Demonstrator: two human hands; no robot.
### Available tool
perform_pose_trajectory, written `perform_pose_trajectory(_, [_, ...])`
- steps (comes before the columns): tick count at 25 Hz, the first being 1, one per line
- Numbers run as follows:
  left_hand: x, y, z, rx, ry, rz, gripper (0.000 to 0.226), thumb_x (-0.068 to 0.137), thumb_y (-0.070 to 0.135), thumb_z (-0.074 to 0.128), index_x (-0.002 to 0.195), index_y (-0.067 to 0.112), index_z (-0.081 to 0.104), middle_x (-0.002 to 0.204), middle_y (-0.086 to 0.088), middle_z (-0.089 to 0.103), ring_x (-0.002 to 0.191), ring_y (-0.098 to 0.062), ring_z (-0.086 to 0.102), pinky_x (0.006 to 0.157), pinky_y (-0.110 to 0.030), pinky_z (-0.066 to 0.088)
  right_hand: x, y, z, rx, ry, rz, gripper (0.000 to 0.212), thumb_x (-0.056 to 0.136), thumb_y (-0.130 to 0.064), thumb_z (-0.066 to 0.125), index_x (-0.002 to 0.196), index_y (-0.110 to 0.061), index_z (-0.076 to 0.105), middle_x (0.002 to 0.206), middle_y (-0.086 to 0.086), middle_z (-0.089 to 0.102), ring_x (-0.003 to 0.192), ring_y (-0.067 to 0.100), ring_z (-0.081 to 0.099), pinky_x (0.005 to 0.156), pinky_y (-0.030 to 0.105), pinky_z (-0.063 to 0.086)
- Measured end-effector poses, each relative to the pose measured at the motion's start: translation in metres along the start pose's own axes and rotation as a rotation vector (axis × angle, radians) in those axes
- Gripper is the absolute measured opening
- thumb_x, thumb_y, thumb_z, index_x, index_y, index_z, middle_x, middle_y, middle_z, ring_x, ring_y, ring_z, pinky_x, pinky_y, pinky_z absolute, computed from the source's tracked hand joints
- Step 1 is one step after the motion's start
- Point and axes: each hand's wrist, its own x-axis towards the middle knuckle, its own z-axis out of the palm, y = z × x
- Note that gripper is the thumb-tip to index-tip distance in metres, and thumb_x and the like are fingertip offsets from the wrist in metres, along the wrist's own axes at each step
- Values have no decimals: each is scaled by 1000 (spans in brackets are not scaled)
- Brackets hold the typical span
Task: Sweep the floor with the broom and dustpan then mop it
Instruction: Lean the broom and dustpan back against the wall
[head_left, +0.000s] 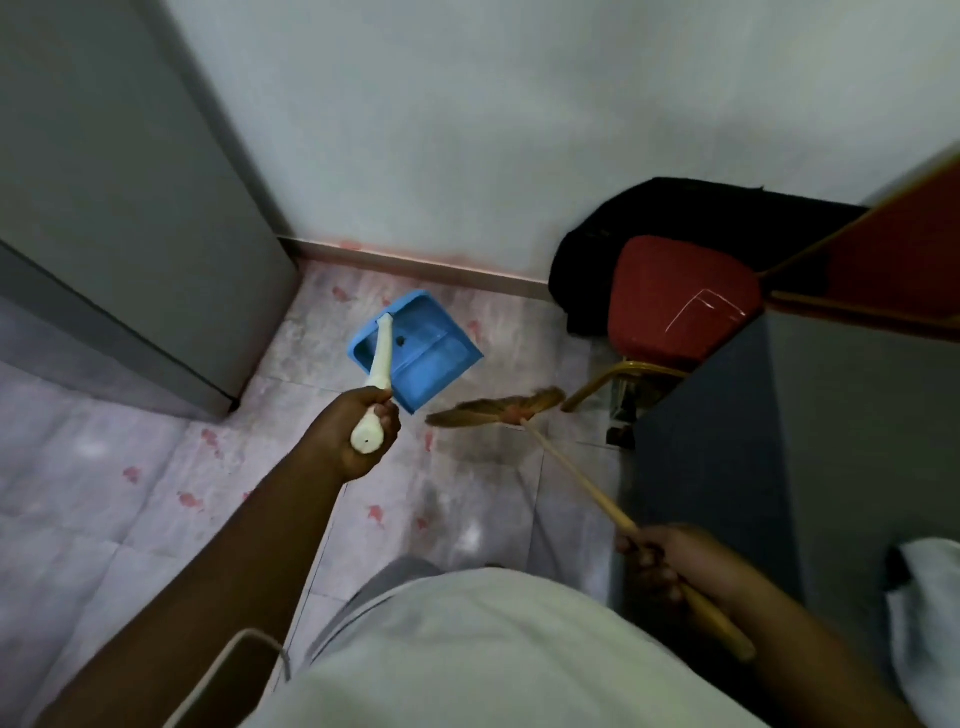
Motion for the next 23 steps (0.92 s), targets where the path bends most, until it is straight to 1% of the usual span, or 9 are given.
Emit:
perform_pose_trajectory(3, [24,13,43,84,-27,19,5,96,11,46,96,8,42,48,2,42,34,-7,43,34,-14,42,13,-21,-13,61,-13,-13,19,96,-15,47,97,0,58,51,1,45,35,10,35,30,19,29])
perform_pose_trajectory(6, [54,30,89,149,-44,-13,6,96,11,46,97,7,42,50,2,42,35,-6,44,33,-15,42,28,-46,-23,130,-26,9,20,97,-18,47,97,-1,57,52,1,46,36,10,36,31,21,30])
perform_pose_trajectory(7, [64,34,105,175,-49,-11,7,96,10,46,101,7,42,51,2,42,35,-6,44,33,-15,42,32,-54,-26,150,-26,13,20,96,-18,47,97,-2,57,52,1,47,37,10,37,31,21,30])
perform_pose_trajectory(9, [85,40,131,220,-48,10,20,97,9,46,115,7,40,54,1,42,35,-6,44,33,-15,42,38,-69,-31,184,-18,6,19,96,-18,48,98,-2,57,52,1,46,37,10,37,31,21,30])
perform_pose_trajectory(11, [109,47,159,262,-57,13,27,96,8,48,122,6,39,55,1,42,36,-6,45,34,-15,43,46,-87,-37,213,-6,-2,17,95,-17,48,96,-3,57,51,0,45,36,9,36,31,20,30])
perform_pose_trajectory(13, [136,57,184,299,-59,-1,25,96,8,49,119,5,41,57,0,43,36,-6,45,35,-15,43,56,-110,-41,231,-3,4,15,95,-17,48,94,-4,56,51,-1,44,36,9,35,31,19,29])
perform_pose_trajectory(15, [170,74,210,332,-76,-45,18,96,8,49,113,5,43,56,0,45,36,-6,45,34,-15,43,73,-141,-43,278,3,19,15,95,-18,47,93,-5,55,51,-1,44,36,8,35,32,18,28])
perform_pose_trajectory(19, [238,116,257,403,-62,-127,8,96,7,49,103,5,46,60,-2,47,37,-5,46,35,-15,44,105,-213,-40,342,17,89,18,97,-18,45,94,-3,55,52,0,45,38,9,36,33,20,29])
perform_pose_trajectory(23, [313,158,304,490,-30,-217,7,95,5,48,102,6,46,65,-3,45,36,-6,47,36,-15,45,133,-290,-31,376,45,162,19,97,-16,44,95,-2,55,50,0,45,36,9,35,32,19,29])
